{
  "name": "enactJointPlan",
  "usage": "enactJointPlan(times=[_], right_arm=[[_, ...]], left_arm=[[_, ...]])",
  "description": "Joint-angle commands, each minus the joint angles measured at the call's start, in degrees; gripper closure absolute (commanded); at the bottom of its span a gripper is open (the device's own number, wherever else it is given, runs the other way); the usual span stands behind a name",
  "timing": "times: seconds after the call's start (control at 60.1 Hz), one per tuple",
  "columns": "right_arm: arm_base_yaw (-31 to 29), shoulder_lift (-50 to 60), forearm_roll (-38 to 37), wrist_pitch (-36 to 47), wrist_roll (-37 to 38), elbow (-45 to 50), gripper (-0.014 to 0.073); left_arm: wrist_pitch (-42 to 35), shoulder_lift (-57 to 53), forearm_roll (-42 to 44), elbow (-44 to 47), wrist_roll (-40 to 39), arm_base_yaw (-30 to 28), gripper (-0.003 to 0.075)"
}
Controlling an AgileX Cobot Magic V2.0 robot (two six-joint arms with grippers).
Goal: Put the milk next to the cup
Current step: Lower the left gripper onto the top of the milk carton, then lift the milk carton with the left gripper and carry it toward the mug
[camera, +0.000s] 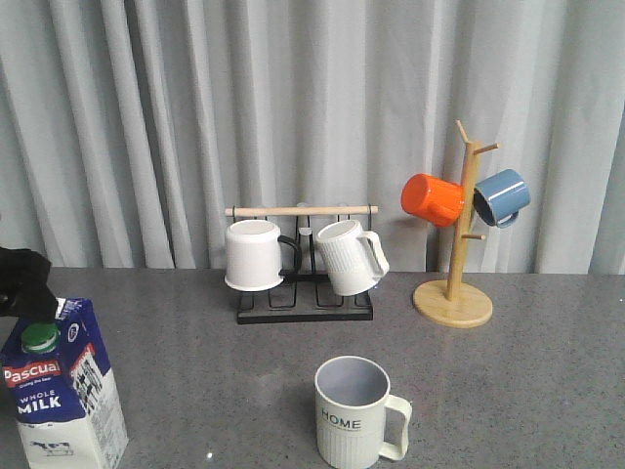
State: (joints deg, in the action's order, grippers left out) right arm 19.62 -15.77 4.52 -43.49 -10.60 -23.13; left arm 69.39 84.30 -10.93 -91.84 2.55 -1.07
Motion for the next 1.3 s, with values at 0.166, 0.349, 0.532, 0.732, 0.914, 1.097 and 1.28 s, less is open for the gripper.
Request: enactJointPlan(times=[0.166,0.349,0.532,0.732,0.914,1.097,1.28], right_arm=[[-0.14,-0.50,-0.27,3.70,0.06,-1.47,0.0601],[-0.14,-0.50,-0.27,3.65,0.06,-1.47,0.0601],[-0.14,-0.50,-0.27,3.65,0.06,-1.47,0.0601],[-0.14,-0.50,-0.16,3.65,0.06,-1.47,0.0601],[-0.14,-0.50,-0.10,3.65,0.06,-1.47,0.0601],[-0.14,-0.50,-0.10,3.65,0.06,-1.47,0.0601],[-0.14,-0.50,-0.10,3.65,0.06,-1.47,0.0601]], left_arm=[[-4.17,1.73,-3.93,-1.77,1.06,0.05,0.0183],[-4.17,4.43,-3.77,-1.77,1.06,0.05,0.0183],[-3.55,7.90,-3.77,-1.77,1.06,0.05,0.0183],[-0.91,10.87,-4.06,-1.77,0.96,0.05,0.0214],[-1.33,10.73,-4.06,-1.77,0.96,0.05,0.0349],[-2.12,10.67,-4.89,-1.77,0.89,0.05,0.0511],[-4.03,10.14,-17.88,-1.82,2.30,0.05,0.0627]])
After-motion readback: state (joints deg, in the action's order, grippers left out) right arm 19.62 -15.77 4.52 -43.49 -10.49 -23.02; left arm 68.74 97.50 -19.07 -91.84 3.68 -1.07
